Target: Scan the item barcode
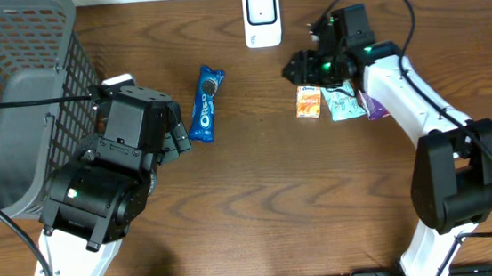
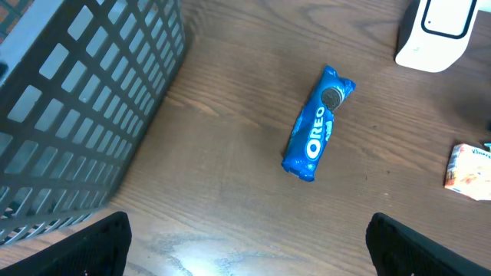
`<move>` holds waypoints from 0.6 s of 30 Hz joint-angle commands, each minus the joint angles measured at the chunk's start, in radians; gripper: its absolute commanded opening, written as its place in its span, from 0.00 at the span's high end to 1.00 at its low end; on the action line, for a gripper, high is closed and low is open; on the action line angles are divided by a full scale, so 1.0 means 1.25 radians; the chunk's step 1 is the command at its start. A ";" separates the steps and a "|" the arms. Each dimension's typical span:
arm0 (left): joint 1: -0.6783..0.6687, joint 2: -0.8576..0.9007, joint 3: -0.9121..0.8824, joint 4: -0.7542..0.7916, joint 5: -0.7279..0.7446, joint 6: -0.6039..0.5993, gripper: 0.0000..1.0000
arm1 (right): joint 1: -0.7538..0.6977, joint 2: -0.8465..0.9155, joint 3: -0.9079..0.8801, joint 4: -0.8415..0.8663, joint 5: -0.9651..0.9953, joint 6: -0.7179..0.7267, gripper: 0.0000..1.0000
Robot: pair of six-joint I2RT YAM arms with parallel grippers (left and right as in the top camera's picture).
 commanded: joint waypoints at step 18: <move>0.005 -0.001 0.004 -0.002 -0.008 0.008 0.02 | 0.257 0.179 -0.025 0.437 -0.059 0.313 0.14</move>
